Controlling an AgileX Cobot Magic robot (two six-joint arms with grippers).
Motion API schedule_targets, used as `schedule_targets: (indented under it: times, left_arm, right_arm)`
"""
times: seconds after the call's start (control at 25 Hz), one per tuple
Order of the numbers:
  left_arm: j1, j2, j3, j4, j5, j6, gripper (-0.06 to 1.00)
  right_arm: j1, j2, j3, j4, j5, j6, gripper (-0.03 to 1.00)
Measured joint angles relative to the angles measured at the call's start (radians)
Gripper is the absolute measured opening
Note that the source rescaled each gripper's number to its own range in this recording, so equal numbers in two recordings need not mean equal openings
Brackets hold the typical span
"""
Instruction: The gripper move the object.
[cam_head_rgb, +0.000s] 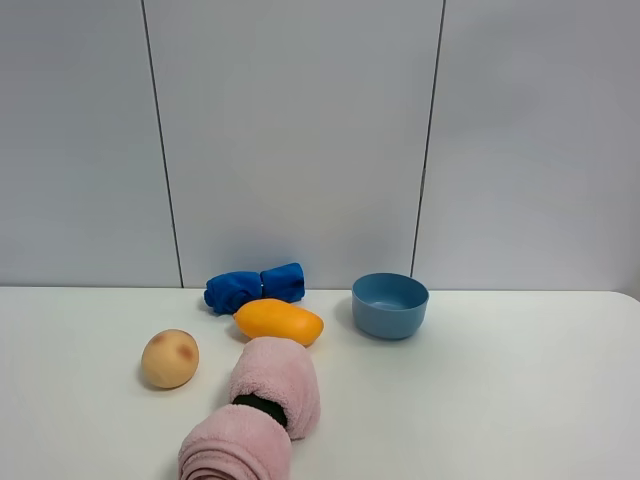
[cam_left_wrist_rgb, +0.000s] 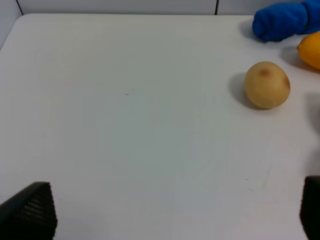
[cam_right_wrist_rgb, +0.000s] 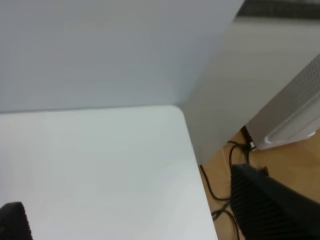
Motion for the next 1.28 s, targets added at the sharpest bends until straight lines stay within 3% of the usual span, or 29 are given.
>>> schedule_targets:
  times: [0.28, 0.48, 0.64, 0.92, 1.0, 1.12, 1.2, 1.28]
  left_arm:
    - [0.000, 0.000, 0.000, 0.000, 0.000, 0.000, 1.00]
    - [0.000, 0.000, 0.000, 0.000, 0.000, 0.000, 1.00]
    - [0.000, 0.000, 0.000, 0.000, 0.000, 0.000, 1.00]
    - [0.000, 0.000, 0.000, 0.000, 0.000, 0.000, 1.00]
    - [0.000, 0.000, 0.000, 0.000, 0.000, 0.000, 1.00]
    - [0.000, 0.000, 0.000, 0.000, 0.000, 0.000, 1.00]
    - [0.000, 0.000, 0.000, 0.000, 0.000, 0.000, 1.00]
    - [0.000, 0.000, 0.000, 0.000, 0.000, 0.000, 1.00]
  right_arm:
    - [0.000, -0.510, 0.577, 0.108, -0.147, 0.085, 0.41]
    - [0.000, -0.829, 0.889, 0.130, -0.146, 0.119, 0.41]
    - [0.000, -0.987, 0.988, 0.129, -0.109, 0.129, 0.41]
    - [0.000, -1.038, 1.001, 0.140, -0.103, 0.129, 0.41]
    - [0.000, -1.038, 1.001, 0.153, -0.104, 0.129, 0.48]
    - [0.000, -1.038, 1.010, 0.167, -0.107, 0.129, 0.84]
    - [0.000, -1.038, 1.011, 0.167, -0.107, 0.131, 0.94]
    - [0.000, -1.038, 1.011, 0.165, -0.107, 0.143, 0.98]
